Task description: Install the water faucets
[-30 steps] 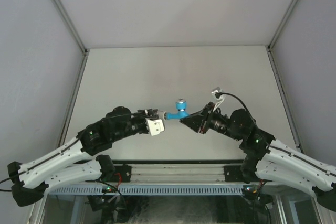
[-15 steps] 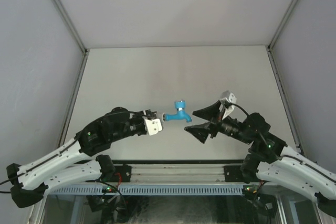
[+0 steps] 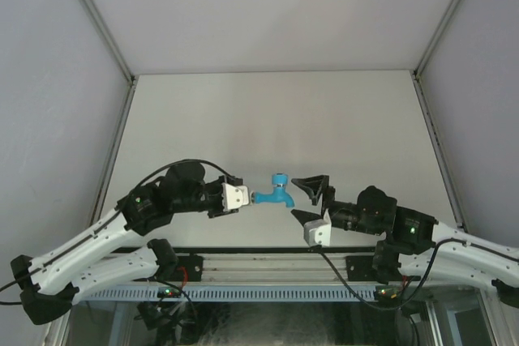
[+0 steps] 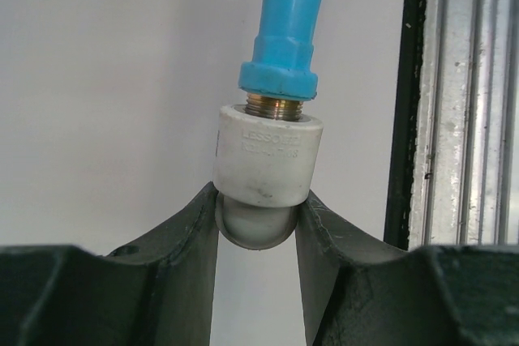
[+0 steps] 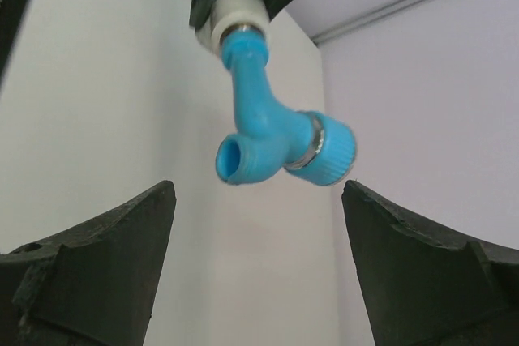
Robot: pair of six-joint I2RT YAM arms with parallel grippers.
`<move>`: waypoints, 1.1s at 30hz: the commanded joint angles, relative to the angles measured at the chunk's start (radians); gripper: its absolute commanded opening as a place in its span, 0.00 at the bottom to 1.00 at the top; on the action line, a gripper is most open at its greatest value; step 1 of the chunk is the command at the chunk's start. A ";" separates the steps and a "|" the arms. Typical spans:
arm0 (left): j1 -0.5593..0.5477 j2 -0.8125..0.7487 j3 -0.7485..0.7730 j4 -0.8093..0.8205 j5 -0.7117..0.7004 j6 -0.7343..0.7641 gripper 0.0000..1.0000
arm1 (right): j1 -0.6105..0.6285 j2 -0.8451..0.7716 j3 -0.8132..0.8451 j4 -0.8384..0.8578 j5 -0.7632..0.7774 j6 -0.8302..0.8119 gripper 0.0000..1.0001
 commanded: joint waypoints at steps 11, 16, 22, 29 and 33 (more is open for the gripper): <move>0.010 0.056 0.118 -0.010 0.130 -0.008 0.00 | 0.082 0.129 0.009 0.151 0.137 -0.278 0.73; 0.009 0.058 0.122 -0.010 0.139 -0.006 0.00 | 0.087 0.119 0.000 0.172 0.148 -0.252 0.59; 0.009 0.043 0.114 0.011 0.110 0.013 0.00 | 0.083 0.112 0.018 0.143 0.022 -0.112 0.22; 0.009 -0.002 0.059 0.097 -0.011 0.027 0.00 | 0.068 0.090 0.037 0.136 -0.112 0.219 0.01; 0.008 0.000 0.035 0.136 -0.078 0.033 0.00 | 0.036 0.084 0.037 0.162 -0.229 0.410 0.00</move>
